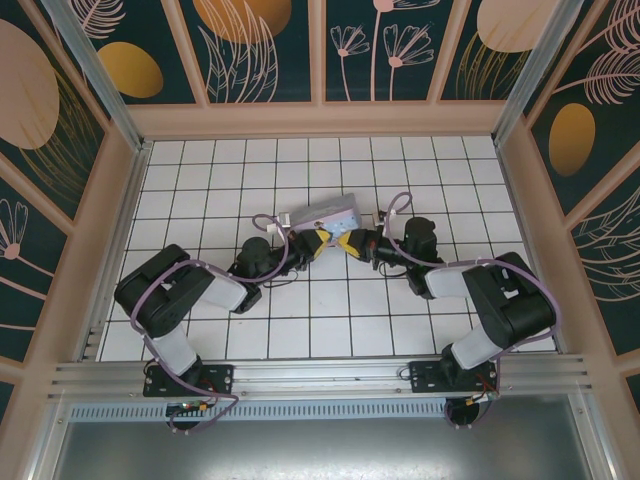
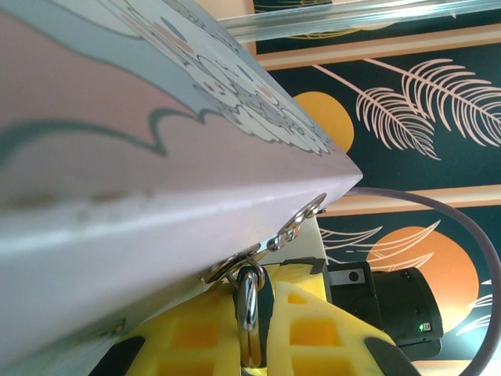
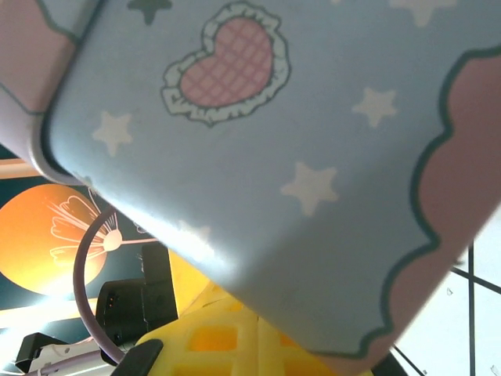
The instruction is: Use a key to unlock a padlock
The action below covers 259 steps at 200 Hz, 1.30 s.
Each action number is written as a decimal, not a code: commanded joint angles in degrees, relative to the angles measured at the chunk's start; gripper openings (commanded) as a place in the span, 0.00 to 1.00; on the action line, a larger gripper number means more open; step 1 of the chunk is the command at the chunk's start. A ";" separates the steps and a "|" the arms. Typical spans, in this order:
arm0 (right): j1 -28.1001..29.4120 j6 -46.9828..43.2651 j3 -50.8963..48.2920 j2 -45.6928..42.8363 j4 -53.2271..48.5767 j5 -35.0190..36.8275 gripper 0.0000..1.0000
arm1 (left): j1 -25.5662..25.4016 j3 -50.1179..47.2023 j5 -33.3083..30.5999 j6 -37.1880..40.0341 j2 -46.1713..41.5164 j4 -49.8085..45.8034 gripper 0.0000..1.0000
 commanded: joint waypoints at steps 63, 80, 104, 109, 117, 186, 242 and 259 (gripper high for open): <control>0.56 -5.87 2.47 -4.20 -0.64 -0.29 0.00 | -3.65 0.53 13.54 1.85 2.47 8.95 0.00; 0.22 -6.30 2.19 -4.21 -1.00 -0.50 0.00 | -3.71 0.34 13.59 2.03 2.56 9.57 0.00; 0.03 -2.93 0.97 -3.37 3.55 -1.22 0.00 | -3.72 0.17 13.23 2.16 2.72 10.91 0.00; 0.04 -2.16 0.67 -3.28 4.24 -1.36 0.00 | -3.71 0.06 13.17 2.12 2.72 11.16 0.00; 0.03 -0.90 0.33 -3.12 5.68 -1.42 0.00 | -3.64 0.18 13.14 2.16 2.77 10.93 0.00; 0.37 12.50 0.18 -0.82 17.75 -2.82 0.00 | -3.70 0.53 13.20 2.05 3.06 10.86 0.00; 0.81 8.35 1.70 -2.37 11.19 -3.07 0.00 | -3.71 0.84 13.63 2.16 3.07 10.74 0.00; 0.82 6.76 1.45 -3.25 9.16 -2.99 0.00 | -3.67 0.62 14.02 2.34 2.94 10.71 0.00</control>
